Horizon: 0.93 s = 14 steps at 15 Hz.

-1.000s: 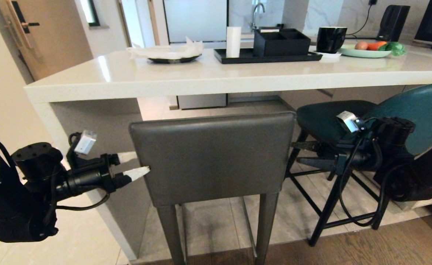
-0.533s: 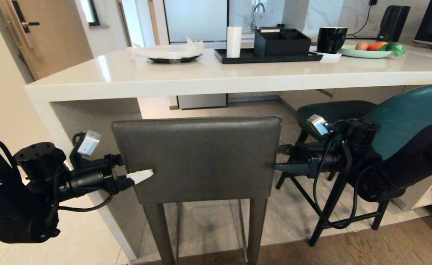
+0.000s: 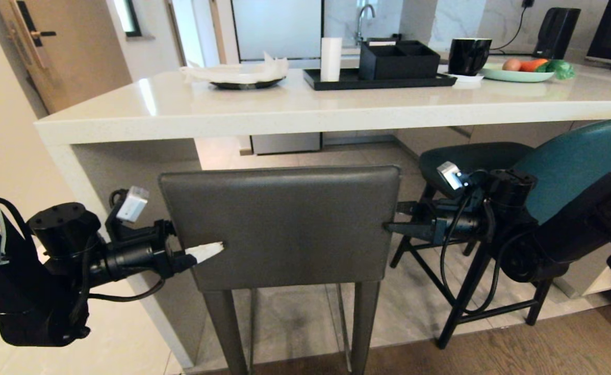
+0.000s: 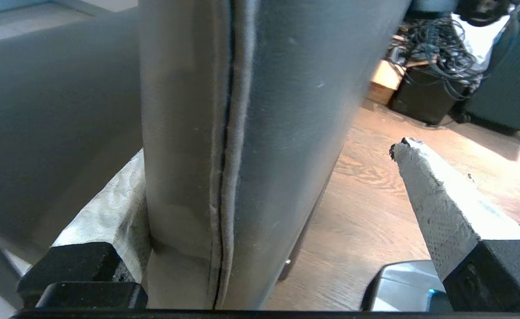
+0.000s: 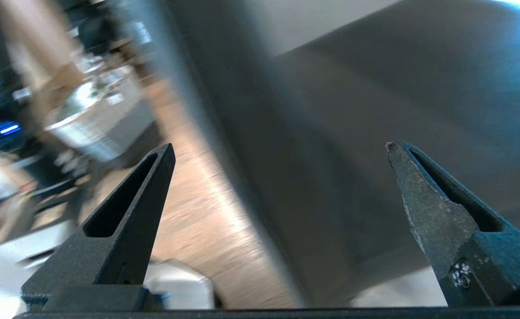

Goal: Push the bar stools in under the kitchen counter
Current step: Pull the gray chair out from under the dining table

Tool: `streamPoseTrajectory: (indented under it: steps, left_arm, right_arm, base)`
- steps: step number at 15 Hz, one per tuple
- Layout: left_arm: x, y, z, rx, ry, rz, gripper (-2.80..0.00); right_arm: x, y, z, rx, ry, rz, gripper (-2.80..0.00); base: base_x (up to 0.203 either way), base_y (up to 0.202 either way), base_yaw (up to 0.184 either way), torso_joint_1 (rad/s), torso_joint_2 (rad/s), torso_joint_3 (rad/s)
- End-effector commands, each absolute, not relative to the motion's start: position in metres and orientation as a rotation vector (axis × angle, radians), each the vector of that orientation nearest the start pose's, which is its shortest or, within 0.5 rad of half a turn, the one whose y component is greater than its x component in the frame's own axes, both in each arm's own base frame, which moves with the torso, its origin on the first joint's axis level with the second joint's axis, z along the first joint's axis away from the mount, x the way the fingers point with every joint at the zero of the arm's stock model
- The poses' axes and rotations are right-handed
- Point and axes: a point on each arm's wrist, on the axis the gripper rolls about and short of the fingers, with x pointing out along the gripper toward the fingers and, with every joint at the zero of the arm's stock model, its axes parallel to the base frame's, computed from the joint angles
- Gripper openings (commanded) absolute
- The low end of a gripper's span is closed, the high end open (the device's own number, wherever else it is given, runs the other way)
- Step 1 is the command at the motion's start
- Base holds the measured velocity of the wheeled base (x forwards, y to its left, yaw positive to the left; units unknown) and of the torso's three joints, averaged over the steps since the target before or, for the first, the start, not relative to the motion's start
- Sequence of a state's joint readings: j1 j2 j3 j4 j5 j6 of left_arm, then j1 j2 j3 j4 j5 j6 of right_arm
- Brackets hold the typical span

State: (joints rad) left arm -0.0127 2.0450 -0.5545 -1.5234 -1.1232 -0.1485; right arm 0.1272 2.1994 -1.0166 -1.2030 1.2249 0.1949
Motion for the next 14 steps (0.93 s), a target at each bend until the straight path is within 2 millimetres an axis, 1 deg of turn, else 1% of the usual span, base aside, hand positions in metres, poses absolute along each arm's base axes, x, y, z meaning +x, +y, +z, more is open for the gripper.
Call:
streamPoseTrajectory:
  steps: [1,3,5,6,8,11,14]
  left_arm:
    - [0.308,-0.033,0.103,-0.116,0.06,-1.17,0.0]
    - [0.303,-0.043,0.102,-0.124,0.072,-1.174,0.0]
    - [0.304,-0.052,0.103,-0.123,0.064,-1.148,0.0]
    - [0.305,-0.052,0.103,-0.124,0.064,-1.134,0.0]
    - [0.305,-0.043,0.103,-0.125,0.063,-1.107,0.0]
    - [0.3,-0.028,0.103,-0.131,0.07,-1.059,0.0]
    - [0.296,-0.028,0.097,-0.116,0.081,-1.058,0.0]
  right_arm:
    - [0.397,0.074,0.11,0.149,0.107,1.355,0.0]
    - [0.397,0.077,0.11,0.148,0.105,1.361,0.0]
    - [0.398,0.078,0.112,0.151,0.105,1.364,0.0]
    - [0.398,0.079,0.112,0.153,0.105,1.365,0.0]
    - [0.397,0.081,0.114,0.15,0.101,1.372,0.0]
    - [0.392,0.092,0.117,0.148,0.102,1.401,0.0]
    - [0.391,0.095,0.116,0.149,0.104,1.403,0.0]
  base:
    - [0.0,0.0,0.0,0.0,0.0,0.0]
    - [0.0,0.0,0.0,0.0,0.0,0.0]
    - [0.0,0.0,0.0,0.0,0.0,0.0]
    - [0.0,0.0,0.0,0.0,0.0,0.0]
    - [0.0,0.0,0.0,0.0,0.0,0.0]
    - [0.0,0.0,0.0,0.0,0.0,0.0]
    - [0.0,0.0,0.0,0.0,0.0,0.0]
